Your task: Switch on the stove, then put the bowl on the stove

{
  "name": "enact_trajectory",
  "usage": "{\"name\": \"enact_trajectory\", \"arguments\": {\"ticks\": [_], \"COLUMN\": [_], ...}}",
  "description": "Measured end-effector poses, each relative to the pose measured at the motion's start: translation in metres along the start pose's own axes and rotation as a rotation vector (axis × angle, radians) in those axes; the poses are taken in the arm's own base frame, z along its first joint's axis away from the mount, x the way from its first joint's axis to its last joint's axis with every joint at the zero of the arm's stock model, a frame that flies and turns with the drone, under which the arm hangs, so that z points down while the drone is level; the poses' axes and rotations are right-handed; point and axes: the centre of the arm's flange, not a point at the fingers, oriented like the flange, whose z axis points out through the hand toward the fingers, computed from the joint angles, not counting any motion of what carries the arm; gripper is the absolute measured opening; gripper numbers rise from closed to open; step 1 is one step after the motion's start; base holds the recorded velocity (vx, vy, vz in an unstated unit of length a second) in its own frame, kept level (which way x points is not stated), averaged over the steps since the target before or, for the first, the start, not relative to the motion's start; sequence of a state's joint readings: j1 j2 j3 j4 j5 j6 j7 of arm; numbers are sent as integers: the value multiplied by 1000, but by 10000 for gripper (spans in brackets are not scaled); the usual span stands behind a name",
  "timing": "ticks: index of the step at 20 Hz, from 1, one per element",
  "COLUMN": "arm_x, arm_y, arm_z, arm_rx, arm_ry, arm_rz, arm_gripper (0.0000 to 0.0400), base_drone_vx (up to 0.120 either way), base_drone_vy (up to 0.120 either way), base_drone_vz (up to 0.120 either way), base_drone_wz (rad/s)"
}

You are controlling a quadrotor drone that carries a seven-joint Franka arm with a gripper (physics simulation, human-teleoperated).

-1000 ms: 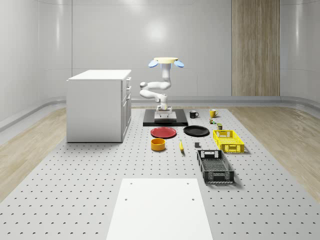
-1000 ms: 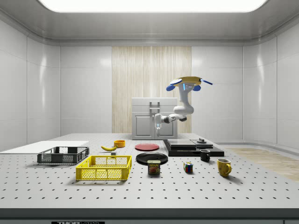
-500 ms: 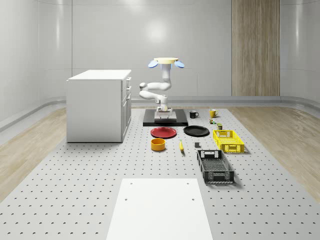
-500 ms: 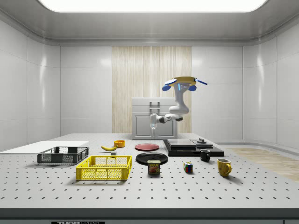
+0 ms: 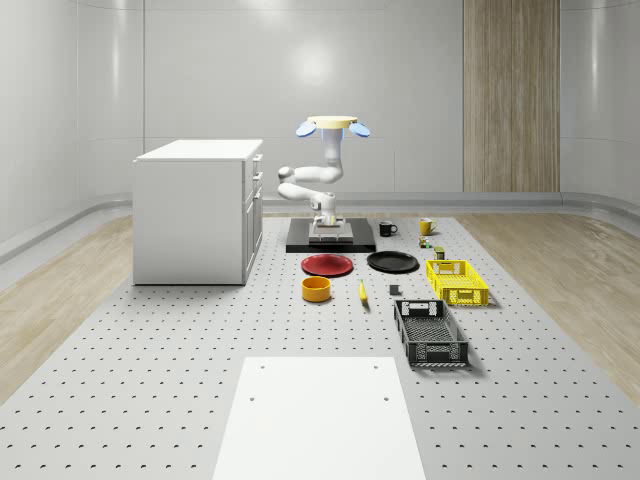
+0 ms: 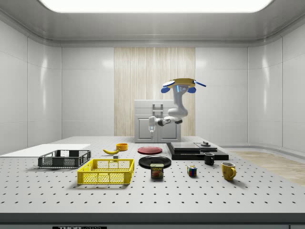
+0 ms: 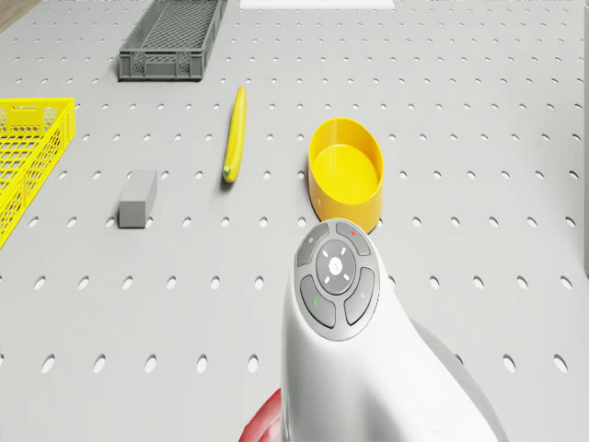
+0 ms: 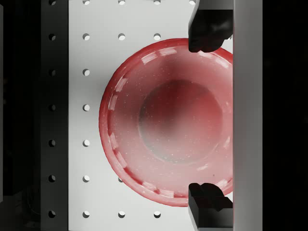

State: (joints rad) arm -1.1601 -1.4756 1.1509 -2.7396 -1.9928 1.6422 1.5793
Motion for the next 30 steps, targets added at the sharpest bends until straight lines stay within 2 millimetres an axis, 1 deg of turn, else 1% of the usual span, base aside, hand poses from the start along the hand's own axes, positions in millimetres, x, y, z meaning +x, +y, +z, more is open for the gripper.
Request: {"name": "enact_trajectory", "arguments": {"ticks": [2,4,6,30], "arm_x": [0,0,0,0], "arm_y": [0,0,0,0], "arm_z": [0,0,0,0], "arm_rx": [0,0,0,0], "arm_ry": [0,0,0,0], "arm_rz": [0,0,0,0], "arm_gripper": [400,400,400,400], "base_drone_vx": [120,120,120,120], "base_drone_vy": [-80,0,80,0], "base_drone_vz": [0,0,0,0], "base_drone_wz": [0,0,0,0]}}
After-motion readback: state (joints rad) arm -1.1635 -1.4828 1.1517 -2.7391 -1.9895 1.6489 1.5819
